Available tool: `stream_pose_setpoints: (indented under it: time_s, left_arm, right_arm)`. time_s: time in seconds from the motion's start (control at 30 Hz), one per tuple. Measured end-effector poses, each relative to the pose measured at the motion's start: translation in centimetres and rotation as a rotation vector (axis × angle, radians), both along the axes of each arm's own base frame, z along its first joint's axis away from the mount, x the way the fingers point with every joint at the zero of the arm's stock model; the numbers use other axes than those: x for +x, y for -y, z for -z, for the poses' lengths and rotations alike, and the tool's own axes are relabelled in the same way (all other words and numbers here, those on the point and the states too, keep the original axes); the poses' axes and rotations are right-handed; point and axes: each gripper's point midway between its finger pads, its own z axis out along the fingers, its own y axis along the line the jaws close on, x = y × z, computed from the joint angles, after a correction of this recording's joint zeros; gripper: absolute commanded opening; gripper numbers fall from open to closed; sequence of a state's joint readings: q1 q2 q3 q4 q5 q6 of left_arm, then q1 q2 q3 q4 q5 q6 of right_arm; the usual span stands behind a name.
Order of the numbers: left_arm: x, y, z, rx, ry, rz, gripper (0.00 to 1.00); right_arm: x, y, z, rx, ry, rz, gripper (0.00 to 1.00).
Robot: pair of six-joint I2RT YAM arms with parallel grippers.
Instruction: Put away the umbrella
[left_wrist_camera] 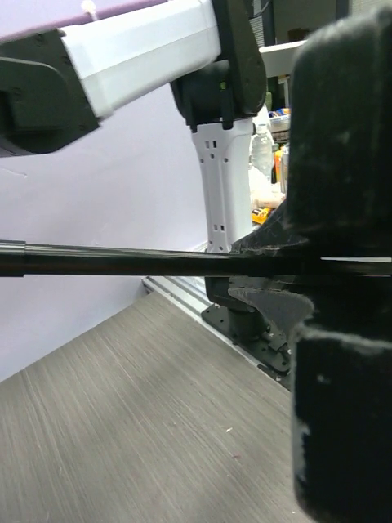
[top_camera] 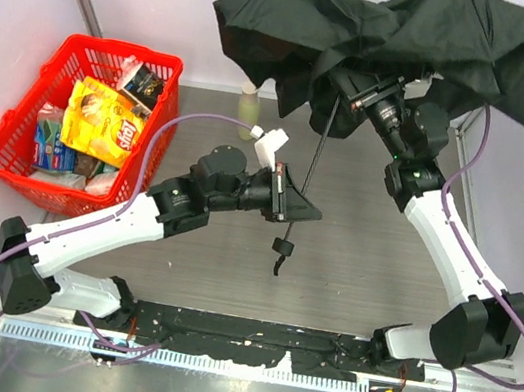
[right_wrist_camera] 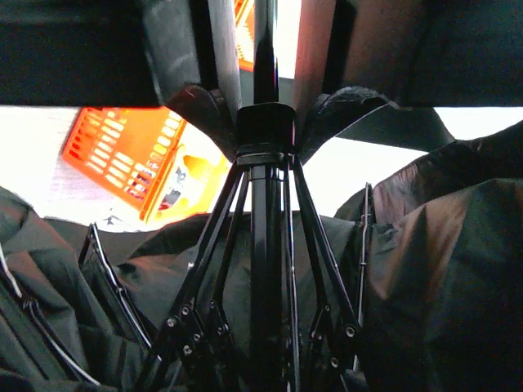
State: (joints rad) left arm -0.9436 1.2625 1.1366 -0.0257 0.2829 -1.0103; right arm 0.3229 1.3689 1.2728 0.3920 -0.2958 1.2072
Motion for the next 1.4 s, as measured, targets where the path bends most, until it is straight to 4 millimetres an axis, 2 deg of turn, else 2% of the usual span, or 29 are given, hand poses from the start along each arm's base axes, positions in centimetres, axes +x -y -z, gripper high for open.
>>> stream_pose_setpoints:
  time_s: [0.1,0.2,0.23,0.3,0.33,0.4,0.43,0.53,0.6,0.67,0.73,0.83,0.93,1.07,1.13,1.2,1.3,1.4]
  left_arm:
    - [0.1,-0.4,-0.2,0.011,0.014,-0.018,0.00]
    - [0.3,-0.8,0.1,0.051,0.010,-0.031,0.00]
    - [0.6,-1.0,0.2,0.069,0.010,-0.043,0.00]
    - [1.6,-1.6,0.7,0.104,-0.004,-0.080,0.00]
    - [2.3,-1.8,1.2,0.125,-0.014,-0.107,0.00]
    - [3.2,-2.2,2.6,0.167,-0.037,-0.144,0.00]
    - [3.2,-2.1,3.4,0.186,-0.046,-0.141,0.00]
    - [3.0,-1.4,4.9,0.198,-0.050,-0.149,0.00]
    - [3.0,-0.9,4.7,0.163,-0.036,-0.150,0.03]
    - [2.8,-0.4,4.6,0.139,-0.028,-0.143,0.39]
    - [2.3,-0.4,4.9,0.133,-0.016,-0.130,0.53]
    - [0.9,-1.5,4.7,0.111,0.008,-0.109,0.68]
    - [0.3,-3.2,4.0,0.094,0.050,-0.116,0.74]
    - [-0.9,-4.5,3.3,0.073,0.082,-0.104,0.79]
    - [-1.0,-4.4,3.2,0.071,0.088,-0.097,0.84]
    - [-0.6,-3.8,3.3,0.085,0.092,-0.091,0.84]
    - [0.4,-2.3,2.6,0.102,0.105,-0.082,0.84]
    - [0.8,-1.7,1.8,0.089,0.118,-0.082,0.75]
  right_arm:
    - [1.1,0.0,0.2,-0.053,-0.020,0.012,0.00]
    - [0.6,-0.7,1.7,-0.109,-0.032,0.024,0.00]
    - [-0.3,-1.3,2.7,-0.119,-0.033,0.031,0.00]
    - [-4.0,-3.5,6.4,-0.143,-0.072,-0.016,0.00]
    - [-6.6,-4.7,8.4,-0.146,-0.086,-0.058,0.00]
    - [-11.4,-5.9,12.4,-0.140,-0.128,-0.143,0.00]
    - [-12.7,-5.8,13.6,-0.140,-0.144,-0.157,0.00]
    - [-12.8,-4.9,15.0,-0.168,-0.185,-0.134,0.00]
    - [-12.4,-4.5,14.7,-0.170,-0.184,-0.140,0.00]
    - [-11.3,-3.7,14.2,-0.162,-0.174,-0.133,0.00]
    - [-9.6,-2.6,13.8,-0.159,-0.170,-0.098,0.00]
    - [-6.3,0.1,14.0,-0.176,-0.190,-0.012,0.00]
    - [-4.7,1.6,13.7,-0.197,-0.197,0.026,0.00]
    - [-3.9,2.7,11.5,-0.203,-0.159,0.057,0.00]
    - [-4.1,2.6,10.4,-0.199,-0.130,0.049,0.00]
    - [-4.4,2.3,9.5,-0.193,-0.097,0.029,0.00]
    - [-4.7,2.0,9.4,-0.198,-0.086,0.004,0.00]
    - [-5.0,1.7,9.4,-0.214,-0.073,-0.015,0.00]
